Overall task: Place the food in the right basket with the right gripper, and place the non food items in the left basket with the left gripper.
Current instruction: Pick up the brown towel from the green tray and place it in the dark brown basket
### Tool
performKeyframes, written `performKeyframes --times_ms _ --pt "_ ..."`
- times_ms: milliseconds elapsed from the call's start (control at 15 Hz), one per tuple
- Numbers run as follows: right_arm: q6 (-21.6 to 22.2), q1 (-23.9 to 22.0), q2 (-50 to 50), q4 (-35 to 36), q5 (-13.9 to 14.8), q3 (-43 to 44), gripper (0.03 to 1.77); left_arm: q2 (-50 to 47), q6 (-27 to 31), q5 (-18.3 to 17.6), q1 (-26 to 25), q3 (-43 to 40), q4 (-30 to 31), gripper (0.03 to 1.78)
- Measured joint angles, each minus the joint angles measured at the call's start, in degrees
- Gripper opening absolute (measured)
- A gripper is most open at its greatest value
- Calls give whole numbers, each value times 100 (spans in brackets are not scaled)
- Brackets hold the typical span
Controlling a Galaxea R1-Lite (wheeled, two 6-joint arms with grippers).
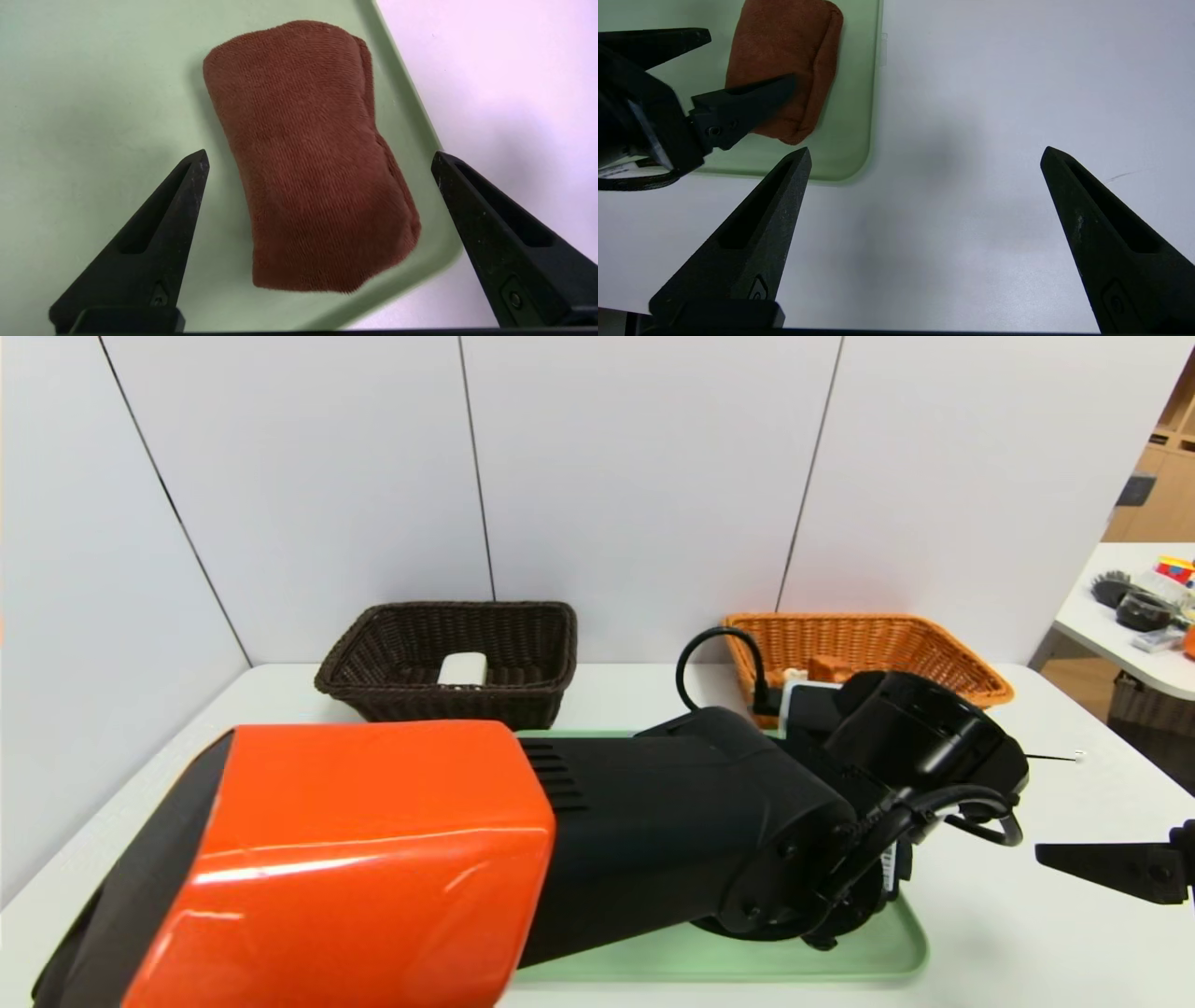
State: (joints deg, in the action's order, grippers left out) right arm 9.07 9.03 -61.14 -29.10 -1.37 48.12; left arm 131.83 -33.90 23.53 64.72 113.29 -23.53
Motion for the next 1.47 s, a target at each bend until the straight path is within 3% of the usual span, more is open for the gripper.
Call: performKeyframes --times_ms 200,1133,1267,1467 --pt "10 0 66 2 5 -107 169 240 55 249 -4 0 112 169" --pt "21 0 257 7 -39 -197 169 486 146 260 -4 0 173 166" --pt "21 0 271 7 -34 -193 169 485 150 260 -2 0 187 131" --pt "21 0 282 9 -37 -176 169 485 155 257 -2 0 190 93"
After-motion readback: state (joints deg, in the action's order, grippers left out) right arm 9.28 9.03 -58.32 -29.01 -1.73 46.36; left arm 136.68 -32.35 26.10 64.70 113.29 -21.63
